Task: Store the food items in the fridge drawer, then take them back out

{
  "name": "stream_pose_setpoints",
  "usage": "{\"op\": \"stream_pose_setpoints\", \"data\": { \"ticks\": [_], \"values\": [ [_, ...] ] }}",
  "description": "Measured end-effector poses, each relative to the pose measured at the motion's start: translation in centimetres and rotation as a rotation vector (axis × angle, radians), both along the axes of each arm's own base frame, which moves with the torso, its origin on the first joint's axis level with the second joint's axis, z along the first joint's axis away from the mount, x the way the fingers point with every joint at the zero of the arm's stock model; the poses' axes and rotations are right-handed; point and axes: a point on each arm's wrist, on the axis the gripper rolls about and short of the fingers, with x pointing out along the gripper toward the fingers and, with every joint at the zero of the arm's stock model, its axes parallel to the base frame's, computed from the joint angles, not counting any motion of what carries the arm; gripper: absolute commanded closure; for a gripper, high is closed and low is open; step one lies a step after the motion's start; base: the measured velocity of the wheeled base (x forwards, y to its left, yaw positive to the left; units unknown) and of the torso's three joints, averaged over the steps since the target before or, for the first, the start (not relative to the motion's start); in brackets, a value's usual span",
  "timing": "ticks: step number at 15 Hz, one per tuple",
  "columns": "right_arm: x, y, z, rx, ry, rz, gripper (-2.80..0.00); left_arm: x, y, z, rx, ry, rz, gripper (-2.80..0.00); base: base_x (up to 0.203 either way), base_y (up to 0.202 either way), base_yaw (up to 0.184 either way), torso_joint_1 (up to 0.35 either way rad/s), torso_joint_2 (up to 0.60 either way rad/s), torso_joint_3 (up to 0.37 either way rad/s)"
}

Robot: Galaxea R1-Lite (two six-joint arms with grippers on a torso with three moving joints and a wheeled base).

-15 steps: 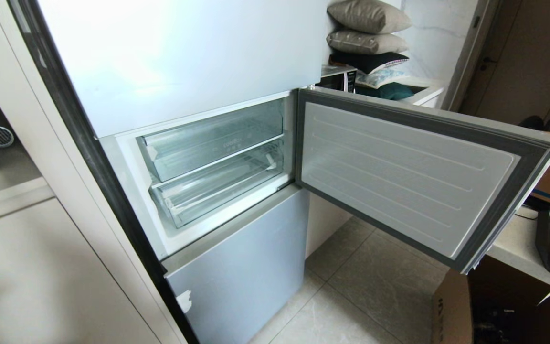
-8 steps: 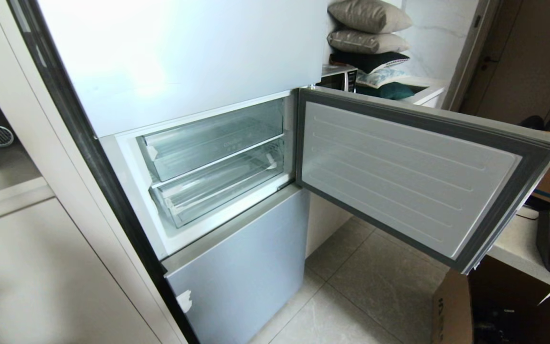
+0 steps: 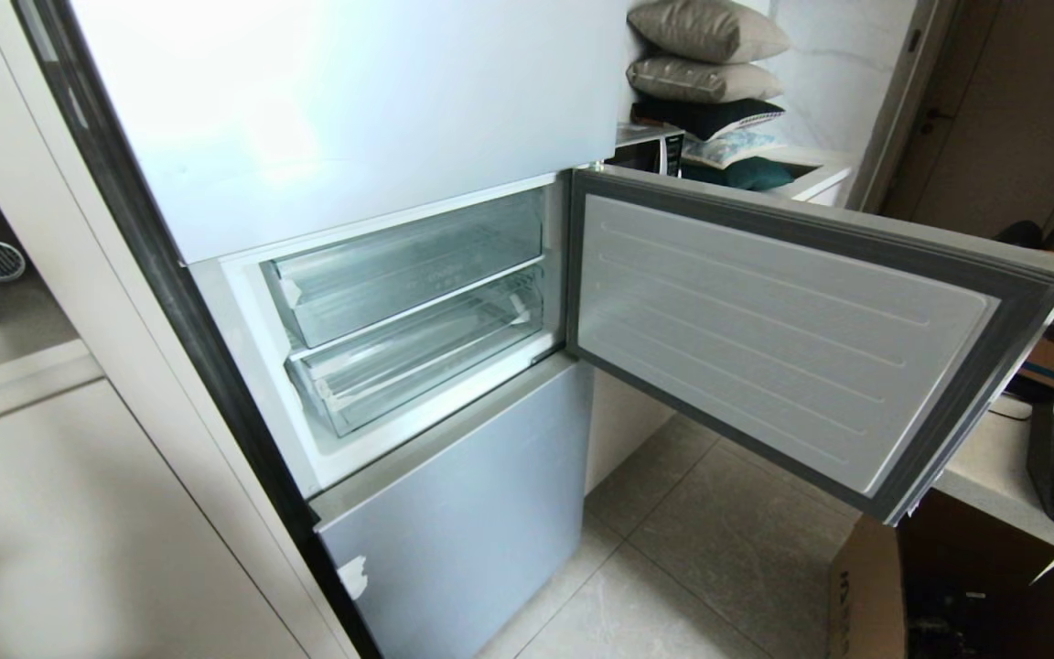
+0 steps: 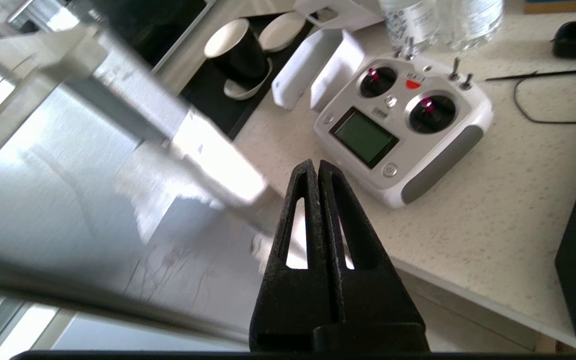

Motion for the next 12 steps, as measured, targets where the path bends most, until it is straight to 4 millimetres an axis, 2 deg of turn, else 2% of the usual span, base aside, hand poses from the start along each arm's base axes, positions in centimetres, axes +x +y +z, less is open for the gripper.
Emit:
{"op": "stream_pose_setpoints", "data": {
  "ticks": [9,12],
  "values": [
    [-3.1,2.2,0.1,0.031,0.020,0.107,0.00,0.0,0.0,0.0,0.000,0.000,0.000,0.00,0.000,0.000,0.000,0.000,0.00,0.000],
    [-4.7,4.1,-0.4,0.041,0.036,0.161,0.00,0.0,0.0,0.0,0.000,0.000,0.000,0.00,0.000,0.000,0.000,0.000,0.00,0.000]
  ]
}}
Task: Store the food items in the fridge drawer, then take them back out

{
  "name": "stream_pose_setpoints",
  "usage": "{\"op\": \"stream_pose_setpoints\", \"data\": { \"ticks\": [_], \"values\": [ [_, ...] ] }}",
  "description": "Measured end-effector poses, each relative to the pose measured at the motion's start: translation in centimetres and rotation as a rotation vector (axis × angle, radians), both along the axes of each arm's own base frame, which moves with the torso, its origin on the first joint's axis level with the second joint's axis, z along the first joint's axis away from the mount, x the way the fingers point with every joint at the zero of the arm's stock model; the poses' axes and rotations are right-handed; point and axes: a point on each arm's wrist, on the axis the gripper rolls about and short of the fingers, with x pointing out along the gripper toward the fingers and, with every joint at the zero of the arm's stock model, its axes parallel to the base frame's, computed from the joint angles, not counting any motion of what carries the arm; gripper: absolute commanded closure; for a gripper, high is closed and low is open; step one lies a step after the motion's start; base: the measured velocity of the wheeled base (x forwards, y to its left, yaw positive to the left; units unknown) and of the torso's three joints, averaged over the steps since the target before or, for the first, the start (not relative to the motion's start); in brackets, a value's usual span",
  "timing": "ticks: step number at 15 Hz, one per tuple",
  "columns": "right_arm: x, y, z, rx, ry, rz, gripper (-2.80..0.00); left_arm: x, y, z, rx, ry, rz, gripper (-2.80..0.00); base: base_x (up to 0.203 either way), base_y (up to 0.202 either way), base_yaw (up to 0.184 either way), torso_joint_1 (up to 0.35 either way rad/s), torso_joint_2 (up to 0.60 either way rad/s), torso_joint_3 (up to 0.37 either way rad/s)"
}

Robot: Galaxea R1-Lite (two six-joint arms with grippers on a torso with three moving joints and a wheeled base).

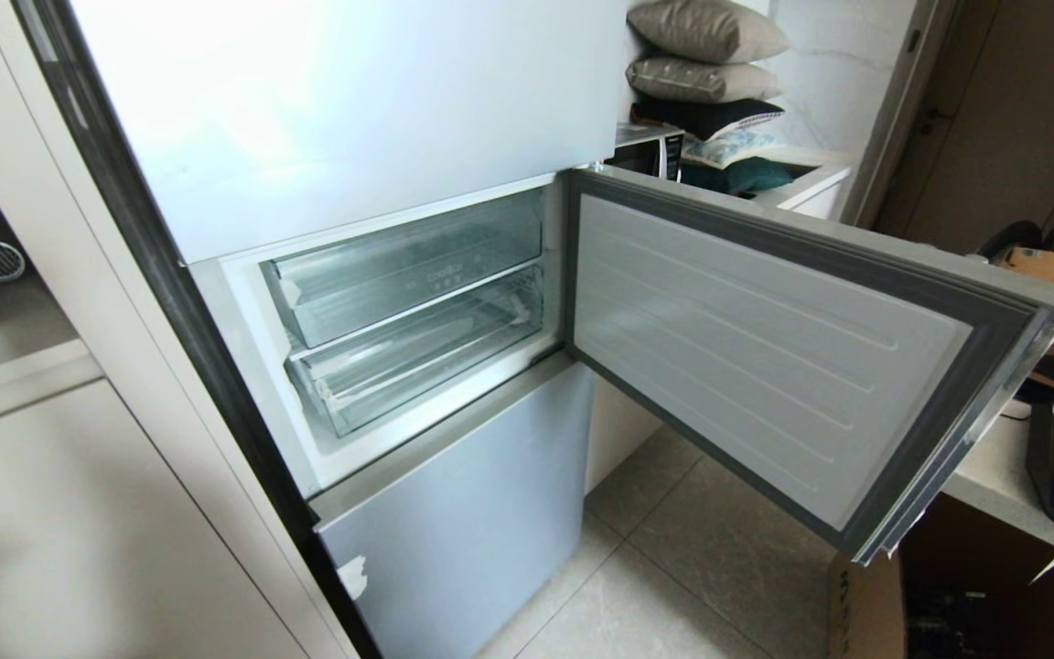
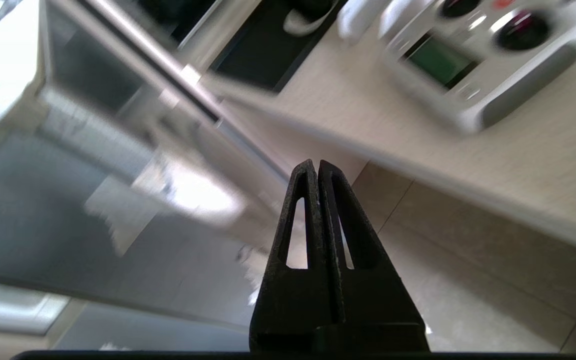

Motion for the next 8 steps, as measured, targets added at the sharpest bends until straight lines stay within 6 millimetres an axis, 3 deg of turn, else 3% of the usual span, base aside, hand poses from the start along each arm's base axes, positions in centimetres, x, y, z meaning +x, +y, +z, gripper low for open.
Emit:
{"op": "stream_pose_setpoints", "data": {
  "ticks": [4,8],
  "values": [
    [-2.7,4.8,-0.6,-0.004,0.010,0.126,0.00,0.0,0.0,0.0,0.000,0.000,0.000,0.00,0.000,0.000,0.000,0.000,0.00,0.000],
    [-7.0,9.7,-1.0,-0.028,-0.023,0.260,0.00,0.0,0.0,0.0,0.000,0.001,0.000,0.00,0.000,0.000,0.000,0.000,0.00,0.000]
  ]
}}
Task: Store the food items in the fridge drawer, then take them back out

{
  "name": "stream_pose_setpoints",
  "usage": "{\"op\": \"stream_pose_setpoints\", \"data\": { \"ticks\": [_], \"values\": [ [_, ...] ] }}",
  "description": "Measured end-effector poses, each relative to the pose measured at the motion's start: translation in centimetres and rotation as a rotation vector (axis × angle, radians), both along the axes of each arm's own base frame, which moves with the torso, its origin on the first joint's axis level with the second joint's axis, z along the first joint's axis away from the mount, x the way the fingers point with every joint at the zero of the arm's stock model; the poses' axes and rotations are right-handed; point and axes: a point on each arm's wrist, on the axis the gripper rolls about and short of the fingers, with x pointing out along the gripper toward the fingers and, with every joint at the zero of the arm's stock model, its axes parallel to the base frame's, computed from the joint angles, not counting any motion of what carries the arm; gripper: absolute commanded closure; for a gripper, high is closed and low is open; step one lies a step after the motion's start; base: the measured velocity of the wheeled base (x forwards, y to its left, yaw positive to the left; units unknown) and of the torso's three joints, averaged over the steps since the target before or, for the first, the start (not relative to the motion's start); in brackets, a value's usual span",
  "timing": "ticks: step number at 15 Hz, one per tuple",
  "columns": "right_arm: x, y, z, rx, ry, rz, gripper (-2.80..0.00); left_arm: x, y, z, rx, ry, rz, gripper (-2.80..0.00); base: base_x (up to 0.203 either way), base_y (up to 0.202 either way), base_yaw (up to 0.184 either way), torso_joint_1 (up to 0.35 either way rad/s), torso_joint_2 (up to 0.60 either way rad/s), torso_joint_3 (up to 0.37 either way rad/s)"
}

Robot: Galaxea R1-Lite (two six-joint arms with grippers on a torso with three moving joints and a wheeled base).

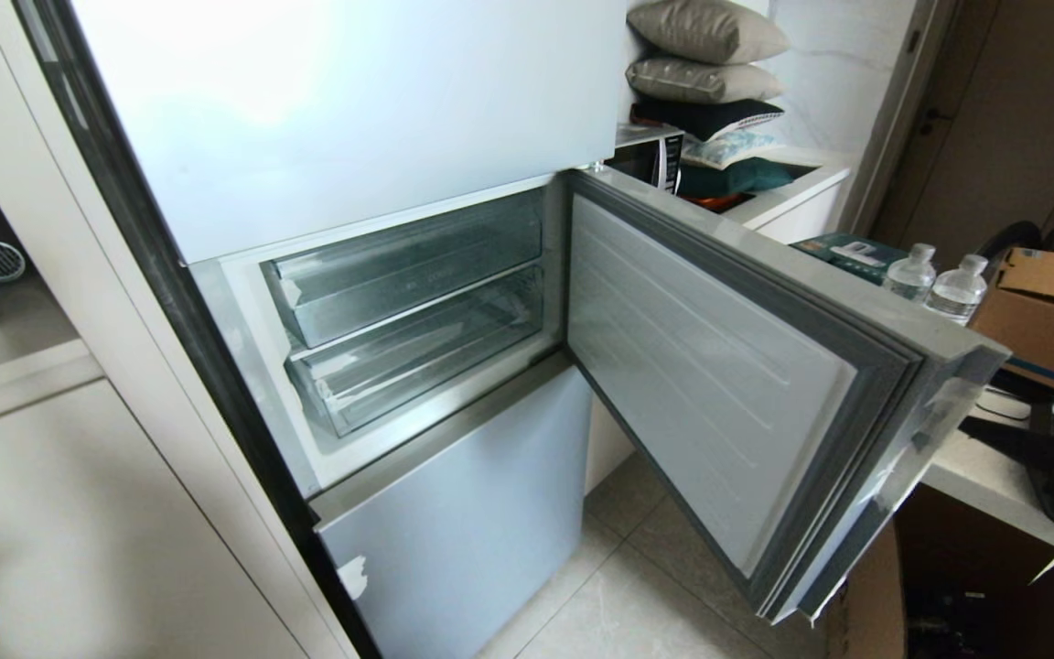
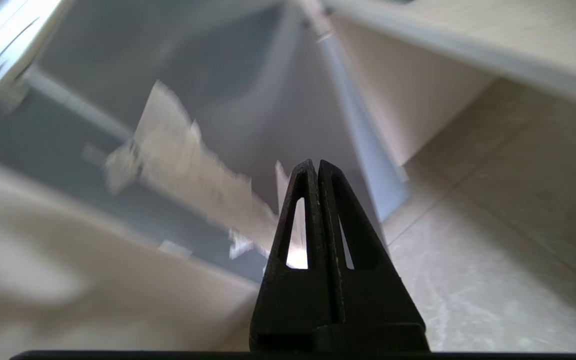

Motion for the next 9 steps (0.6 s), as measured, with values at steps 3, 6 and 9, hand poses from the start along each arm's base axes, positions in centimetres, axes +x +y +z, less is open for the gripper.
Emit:
{"op": "stream_pose_setpoints", "data": {
  "ticks": [3,6,9],
  "values": [
    [-2.1,2.9,0.0,-0.021,-0.012,0.072,0.00,0.0,0.0,0.0,0.000,0.000,0.000,0.00,0.000,0.000,0.000,0.000,0.00,0.000],
    [-1.8,6.5,1.2,-0.058,-0.010,0.123,0.00,0.0,0.0,0.0,0.000,0.000,0.000,0.00,0.000,0.000,0.000,0.000,0.00,0.000],
    [1.8,9.9,1.6,-0.128,0.010,0.128,0.00,0.0,0.0,0.0,0.000,0.000,0.000,0.00,0.000,0.000,0.000,0.000,0.00,0.000]
  ]
}}
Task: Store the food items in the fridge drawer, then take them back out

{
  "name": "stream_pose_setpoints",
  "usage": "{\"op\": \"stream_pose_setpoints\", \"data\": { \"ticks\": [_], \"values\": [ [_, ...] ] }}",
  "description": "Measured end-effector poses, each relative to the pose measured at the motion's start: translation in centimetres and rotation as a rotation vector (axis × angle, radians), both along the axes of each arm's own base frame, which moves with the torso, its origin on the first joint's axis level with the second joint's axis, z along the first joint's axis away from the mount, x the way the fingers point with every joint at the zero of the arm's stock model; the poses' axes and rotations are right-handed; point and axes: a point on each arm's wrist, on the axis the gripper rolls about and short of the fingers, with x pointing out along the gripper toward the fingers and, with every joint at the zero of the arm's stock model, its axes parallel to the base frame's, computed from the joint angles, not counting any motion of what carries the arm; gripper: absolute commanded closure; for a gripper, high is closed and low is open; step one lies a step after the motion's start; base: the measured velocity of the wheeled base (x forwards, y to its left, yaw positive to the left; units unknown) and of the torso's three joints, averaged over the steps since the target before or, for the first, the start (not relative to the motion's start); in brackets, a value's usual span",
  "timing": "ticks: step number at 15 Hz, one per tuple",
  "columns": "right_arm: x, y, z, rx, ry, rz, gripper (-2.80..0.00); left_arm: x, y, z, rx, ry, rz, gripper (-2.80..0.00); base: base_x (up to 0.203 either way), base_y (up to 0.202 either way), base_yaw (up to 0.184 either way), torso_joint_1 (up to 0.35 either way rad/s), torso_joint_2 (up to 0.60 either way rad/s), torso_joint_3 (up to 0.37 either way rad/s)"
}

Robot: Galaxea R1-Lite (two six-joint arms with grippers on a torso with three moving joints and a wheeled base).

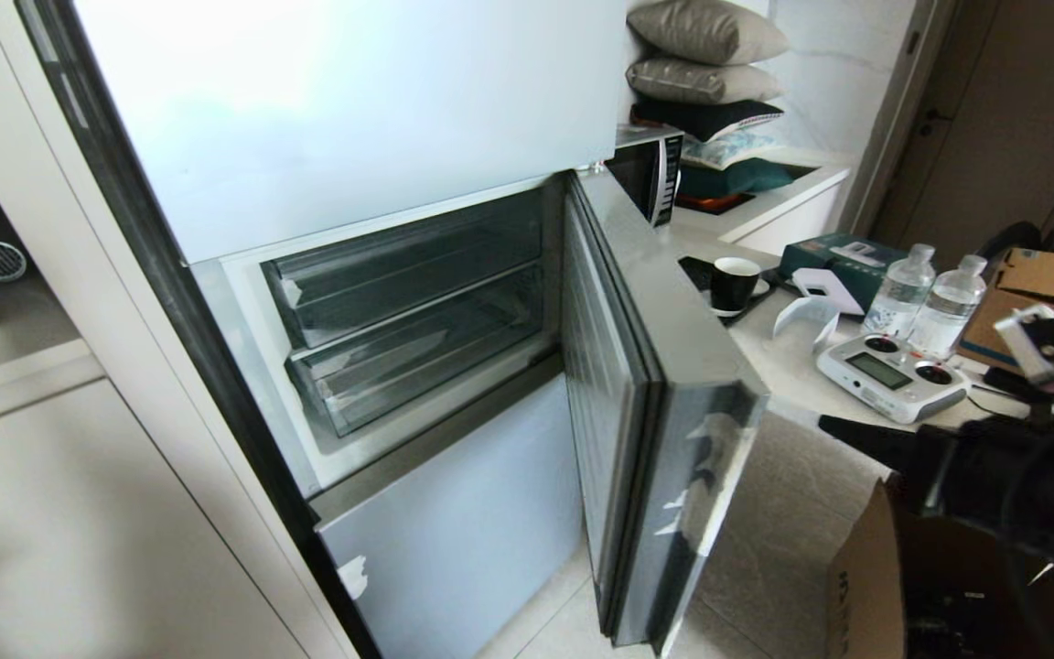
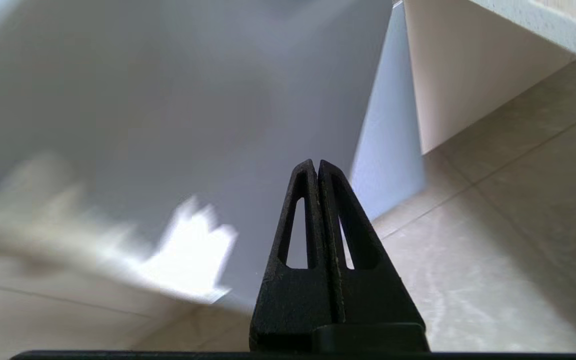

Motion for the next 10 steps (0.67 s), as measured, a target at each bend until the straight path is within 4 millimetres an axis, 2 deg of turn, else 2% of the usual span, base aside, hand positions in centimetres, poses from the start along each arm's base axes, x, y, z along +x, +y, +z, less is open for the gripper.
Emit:
{"op": "stream_pose_setpoints", "data": {
  "ticks": [4,7,10],
  "values": [
    [6.2,5.2,0.4,-0.038,-0.018,0.067,0.00,0.0,0.0,0.0,0.000,0.000,0.000,0.00,0.000,0.000,0.000,0.000,0.00,0.000],
    [10.5,11.0,0.2,-0.051,-0.060,0.158,0.00,0.0,0.0,0.0,0.000,0.000,0.000,0.00,0.000,0.000,0.000,0.000,0.00,0.000],
    [13.6,17.8,-0.1,-0.068,-0.149,0.243,0.00,0.0,0.0,0.0,0.000,0.000,0.000,0.00,0.000,0.000,0.000,0.000,0.00,0.000]
  ]
}}
